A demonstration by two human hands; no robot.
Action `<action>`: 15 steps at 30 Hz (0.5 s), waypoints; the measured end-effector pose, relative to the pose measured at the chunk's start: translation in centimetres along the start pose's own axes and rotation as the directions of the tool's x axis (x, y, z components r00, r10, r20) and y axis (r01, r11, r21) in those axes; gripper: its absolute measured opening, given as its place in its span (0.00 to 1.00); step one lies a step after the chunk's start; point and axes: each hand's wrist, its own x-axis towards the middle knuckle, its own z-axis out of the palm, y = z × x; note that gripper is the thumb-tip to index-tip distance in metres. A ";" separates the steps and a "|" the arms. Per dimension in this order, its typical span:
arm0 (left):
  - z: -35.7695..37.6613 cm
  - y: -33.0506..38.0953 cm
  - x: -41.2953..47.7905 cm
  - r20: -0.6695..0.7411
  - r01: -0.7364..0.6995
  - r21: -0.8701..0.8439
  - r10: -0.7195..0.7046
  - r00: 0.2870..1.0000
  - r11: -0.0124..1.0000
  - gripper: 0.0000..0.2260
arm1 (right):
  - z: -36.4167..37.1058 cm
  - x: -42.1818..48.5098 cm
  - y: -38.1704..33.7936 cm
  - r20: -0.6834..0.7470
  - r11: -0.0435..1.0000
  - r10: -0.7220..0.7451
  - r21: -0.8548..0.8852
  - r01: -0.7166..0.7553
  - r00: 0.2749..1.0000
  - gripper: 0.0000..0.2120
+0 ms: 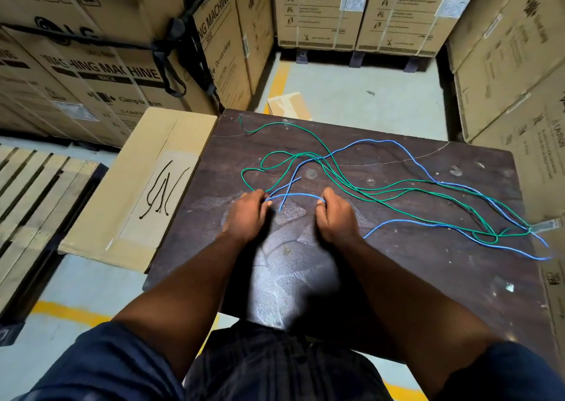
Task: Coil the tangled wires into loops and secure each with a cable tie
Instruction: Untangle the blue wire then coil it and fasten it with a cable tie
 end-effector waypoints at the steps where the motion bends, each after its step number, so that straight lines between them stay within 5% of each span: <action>1: -0.1 0.0 0.0 -0.008 -0.004 -0.018 0.004 1.000 1.000 0.05 | 0.0 0.0 0.2 0.004 1.000 0.027 -0.001 -0.027 1.000 0.05; 7: -0.8 0.9 0.2 -0.030 -0.006 -0.152 0.001 1.000 0.988 0.07 | 0.7 0.0 -0.8 0.084 0.997 0.061 0.033 -0.064 0.995 0.06; 15: -1.9 1.5 0.3 -0.034 -0.011 -0.235 0.003 0.999 0.972 0.07 | 0.4 3.0 -4.7 0.012 0.958 -0.274 -0.082 0.274 0.962 0.10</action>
